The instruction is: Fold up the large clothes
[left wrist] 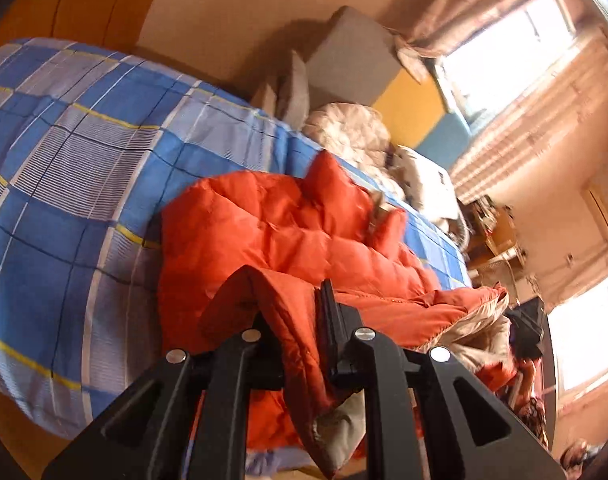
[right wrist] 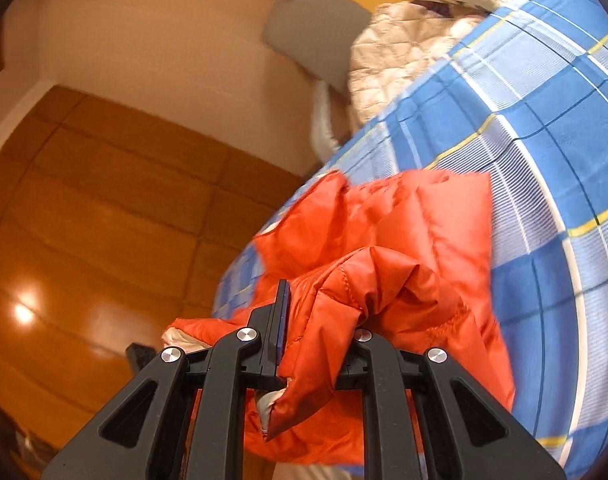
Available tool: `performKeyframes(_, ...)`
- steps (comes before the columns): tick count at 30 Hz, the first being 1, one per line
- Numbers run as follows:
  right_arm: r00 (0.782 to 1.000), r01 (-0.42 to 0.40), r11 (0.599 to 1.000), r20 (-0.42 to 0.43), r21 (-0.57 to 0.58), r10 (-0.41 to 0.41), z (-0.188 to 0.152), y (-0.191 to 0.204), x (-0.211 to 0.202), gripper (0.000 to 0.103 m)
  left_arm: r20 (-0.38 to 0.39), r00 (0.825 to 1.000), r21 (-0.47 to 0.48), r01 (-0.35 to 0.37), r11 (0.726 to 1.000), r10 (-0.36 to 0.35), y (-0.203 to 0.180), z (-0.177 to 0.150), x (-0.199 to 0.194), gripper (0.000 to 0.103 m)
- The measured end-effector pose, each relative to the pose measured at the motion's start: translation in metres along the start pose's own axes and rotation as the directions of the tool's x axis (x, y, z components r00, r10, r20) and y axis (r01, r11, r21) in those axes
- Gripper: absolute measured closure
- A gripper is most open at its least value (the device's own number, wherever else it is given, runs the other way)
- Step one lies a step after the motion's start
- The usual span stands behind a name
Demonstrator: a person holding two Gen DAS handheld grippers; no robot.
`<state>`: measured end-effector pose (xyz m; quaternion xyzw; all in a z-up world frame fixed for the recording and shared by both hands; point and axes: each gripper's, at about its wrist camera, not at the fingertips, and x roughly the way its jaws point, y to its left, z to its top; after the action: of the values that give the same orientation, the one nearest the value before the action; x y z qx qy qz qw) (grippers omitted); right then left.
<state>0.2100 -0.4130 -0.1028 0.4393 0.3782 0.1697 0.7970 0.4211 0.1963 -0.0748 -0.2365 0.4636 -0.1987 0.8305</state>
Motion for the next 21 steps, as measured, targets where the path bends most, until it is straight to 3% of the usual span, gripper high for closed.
performKeyframes(6, 0.995, 0.097, 0.994, 0.008, 0.043, -0.098, 0.018, -0.015, 0.035, 0.089, -0.007, 0.999, -0.083, -0.042, 0.996, 0.042, 0.021, 0.012, 0.041, 0.090)
performKeyframes(21, 0.989, 0.147, 0.982, 0.012, 0.117, -0.150, 0.030, -0.042, 0.073, 0.089, -0.001, 0.994, -0.107, -0.106, 0.989, 0.106, 0.035, 0.013, 0.078, 0.087)
